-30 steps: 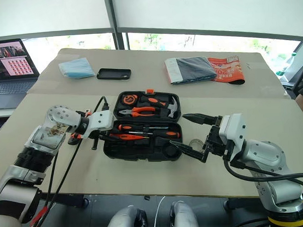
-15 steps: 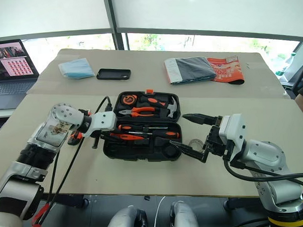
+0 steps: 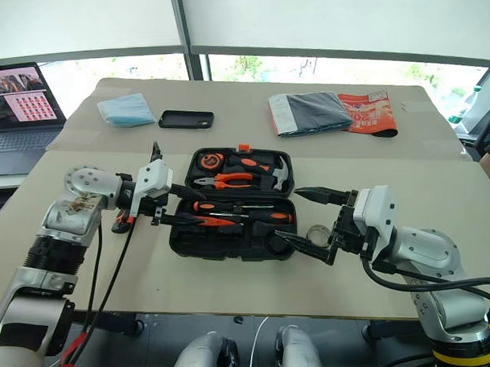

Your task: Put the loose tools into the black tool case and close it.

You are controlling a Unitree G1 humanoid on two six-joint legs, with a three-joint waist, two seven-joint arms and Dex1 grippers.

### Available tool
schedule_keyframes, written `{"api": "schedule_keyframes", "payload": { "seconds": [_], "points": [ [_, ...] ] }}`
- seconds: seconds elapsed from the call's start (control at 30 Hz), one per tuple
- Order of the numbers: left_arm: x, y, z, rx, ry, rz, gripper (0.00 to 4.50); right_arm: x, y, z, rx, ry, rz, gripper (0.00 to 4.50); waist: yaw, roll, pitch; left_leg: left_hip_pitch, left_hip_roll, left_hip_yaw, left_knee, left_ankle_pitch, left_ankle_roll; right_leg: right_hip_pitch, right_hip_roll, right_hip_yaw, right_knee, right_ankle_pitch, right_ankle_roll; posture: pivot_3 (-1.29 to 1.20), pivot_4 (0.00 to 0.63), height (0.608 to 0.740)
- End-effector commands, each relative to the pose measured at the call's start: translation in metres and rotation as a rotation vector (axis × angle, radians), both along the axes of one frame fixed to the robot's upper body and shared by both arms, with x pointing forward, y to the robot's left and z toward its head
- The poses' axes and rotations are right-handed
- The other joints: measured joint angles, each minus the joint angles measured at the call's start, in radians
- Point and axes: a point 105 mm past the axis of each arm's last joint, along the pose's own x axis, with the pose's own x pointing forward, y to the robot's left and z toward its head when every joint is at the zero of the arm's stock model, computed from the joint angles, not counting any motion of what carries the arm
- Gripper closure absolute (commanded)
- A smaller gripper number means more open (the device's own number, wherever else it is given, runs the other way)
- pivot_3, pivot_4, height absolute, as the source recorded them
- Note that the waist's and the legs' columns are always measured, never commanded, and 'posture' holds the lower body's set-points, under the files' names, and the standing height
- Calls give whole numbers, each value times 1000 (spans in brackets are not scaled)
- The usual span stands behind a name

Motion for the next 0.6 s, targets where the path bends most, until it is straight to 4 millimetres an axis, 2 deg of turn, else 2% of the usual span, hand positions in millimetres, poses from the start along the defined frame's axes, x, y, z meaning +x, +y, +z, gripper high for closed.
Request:
{"api": "schedule_keyframes", "payload": {
  "seconds": [0.03,0.1,0.13,0.17,0.23,0.4,0.5,0.6],
  "points": [
    [-2,-3,-5,-46,4,1,3207,-2,0,5,22,-16,10,0,-1,0,0,0,0,0,0,0,0,0,0,0,0,0,0,0,150,740],
    [-3,-4,-17,-22,-2,-4,4066,-1,-2,5,20,-13,4,0,-2,0,0,0,0,0,0,0,0,0,0,0,0,0,0,0,150,740],
    [-3,-3,-23,2,-10,8,4355,-1,-2,5,18,-13,2,0,-3,0,0,0,0,0,0,0,0,0,0,0,0,0,0,0,150,740],
    [-1,-1,-30,30,-20,24,4442,-1,-2,5,19,-12,0,0,-3,0,0,0,0,0,0,0,0,0,0,0,0,0,0,0,150,740],
    [-2,1,-43,39,8,45,4442,-1,-2,4,23,-9,-4,0,-2,0,0,0,0,0,0,0,0,0,0,0,0,0,0,0,150,740],
    [-7,1,-54,73,26,43,4442,-2,-2,3,26,0,-7,0,-2,1,0,2,0,0,0,0,0,1,-2,0,0,0,0,0,150,740],
    [-3,3,-56,65,34,98,4442,-2,-2,2,26,5,-9,0,-2,2,-1,2,0,0,0,0,0,1,-2,1,0,1,0,0,150,740],
    [-6,-2,-48,-13,59,87,4442,-3,-2,0,25,11,-6,0,-2,3,-2,2,0,0,0,0,0,1,-2,1,1,1,0,0,150,740]
  ]
}}
